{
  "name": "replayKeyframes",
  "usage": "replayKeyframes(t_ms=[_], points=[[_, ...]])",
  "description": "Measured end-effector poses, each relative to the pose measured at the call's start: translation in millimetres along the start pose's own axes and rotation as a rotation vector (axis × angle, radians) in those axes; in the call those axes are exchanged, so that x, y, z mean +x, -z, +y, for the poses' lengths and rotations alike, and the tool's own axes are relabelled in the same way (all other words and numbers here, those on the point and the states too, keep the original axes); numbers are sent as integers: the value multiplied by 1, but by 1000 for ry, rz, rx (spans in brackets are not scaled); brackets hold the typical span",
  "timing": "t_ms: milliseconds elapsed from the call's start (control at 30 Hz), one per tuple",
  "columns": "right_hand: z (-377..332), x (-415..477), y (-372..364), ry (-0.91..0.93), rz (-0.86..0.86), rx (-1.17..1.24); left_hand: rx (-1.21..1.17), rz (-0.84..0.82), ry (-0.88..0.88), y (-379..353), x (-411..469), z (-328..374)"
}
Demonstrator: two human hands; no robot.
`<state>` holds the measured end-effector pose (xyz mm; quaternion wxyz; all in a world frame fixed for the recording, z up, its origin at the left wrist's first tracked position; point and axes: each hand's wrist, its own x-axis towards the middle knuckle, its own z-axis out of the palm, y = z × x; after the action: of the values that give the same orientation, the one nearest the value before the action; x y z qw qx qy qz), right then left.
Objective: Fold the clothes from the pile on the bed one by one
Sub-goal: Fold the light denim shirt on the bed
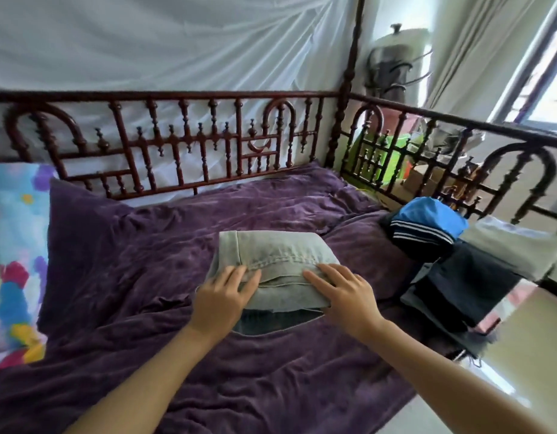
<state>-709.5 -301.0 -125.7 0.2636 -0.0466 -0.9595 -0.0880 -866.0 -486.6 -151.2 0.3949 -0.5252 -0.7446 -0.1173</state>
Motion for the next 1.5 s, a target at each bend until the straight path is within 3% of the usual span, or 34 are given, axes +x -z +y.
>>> replayKeyframes(t_ms=[300,633,1033,1500], points=[[134,-79,79,-110,135,-128,1,166,-117,0,118,130],[246,-182,123,-188,129,-251,-152,213,-178,-31,190,277],[341,-170,62,-226,37,-222,-220,97,-146,-142,242,314],[516,-178,2,8,8,-322,-328,-84,7,-246,309,409]])
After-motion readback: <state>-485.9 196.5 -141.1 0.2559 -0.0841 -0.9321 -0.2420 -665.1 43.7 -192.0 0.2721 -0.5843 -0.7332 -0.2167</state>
